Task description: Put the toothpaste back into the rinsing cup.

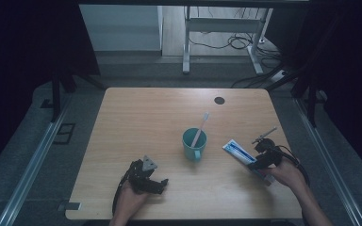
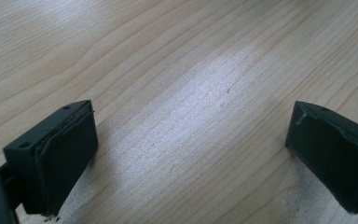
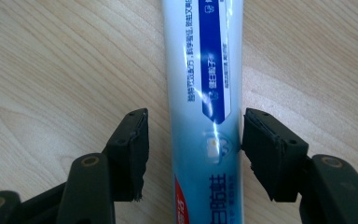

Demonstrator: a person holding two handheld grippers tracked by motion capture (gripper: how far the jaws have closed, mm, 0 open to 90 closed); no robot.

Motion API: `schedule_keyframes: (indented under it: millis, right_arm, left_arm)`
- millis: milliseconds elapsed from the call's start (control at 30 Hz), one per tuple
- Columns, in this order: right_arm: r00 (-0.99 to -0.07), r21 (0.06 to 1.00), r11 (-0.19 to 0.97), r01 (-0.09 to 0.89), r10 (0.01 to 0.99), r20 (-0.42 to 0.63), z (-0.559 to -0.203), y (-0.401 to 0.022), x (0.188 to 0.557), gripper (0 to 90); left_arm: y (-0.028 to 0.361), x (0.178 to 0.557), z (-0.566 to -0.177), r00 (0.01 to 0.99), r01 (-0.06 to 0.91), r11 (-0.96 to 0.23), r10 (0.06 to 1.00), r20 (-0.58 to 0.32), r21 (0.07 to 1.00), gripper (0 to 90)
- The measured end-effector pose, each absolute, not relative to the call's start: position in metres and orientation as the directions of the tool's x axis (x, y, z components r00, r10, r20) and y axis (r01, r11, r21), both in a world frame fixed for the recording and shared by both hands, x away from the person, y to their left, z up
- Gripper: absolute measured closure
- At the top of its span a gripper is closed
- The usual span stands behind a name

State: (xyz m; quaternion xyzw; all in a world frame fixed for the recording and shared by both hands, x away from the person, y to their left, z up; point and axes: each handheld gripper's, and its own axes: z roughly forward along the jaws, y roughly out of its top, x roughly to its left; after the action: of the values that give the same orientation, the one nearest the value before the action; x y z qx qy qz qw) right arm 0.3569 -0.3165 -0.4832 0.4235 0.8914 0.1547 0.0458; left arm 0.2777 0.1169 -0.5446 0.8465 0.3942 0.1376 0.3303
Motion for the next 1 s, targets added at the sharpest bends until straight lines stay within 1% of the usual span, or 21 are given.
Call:
schedule_keyframes:
  millis: [433, 667, 1000]
  right_arm:
    - [-0.644, 0.230, 0.619, 0.751, 0.764, 0.044, -0.491, -0.306, 0.372, 41.5]
    - [-0.657, 0.178, 0.643, 0.745, 0.754, 0.027, -0.494, -0.299, 0.379, 43.1]
    - [-0.667, 0.132, 0.660, 0.739, 0.745, 0.007, -0.498, -0.289, 0.389, 46.5]
  left_arm:
    - [0.117, 0.278, -0.545, 0.651, 0.577, -0.470, 0.759, -0.028, 0.668, 2.3]
    - [0.117, 0.278, -0.545, 0.651, 0.576, -0.470, 0.758, -0.028, 0.668, 2.3]
    - [0.117, 0.278, -0.545, 0.651, 0.576, -0.470, 0.758, -0.028, 0.668, 2.3]
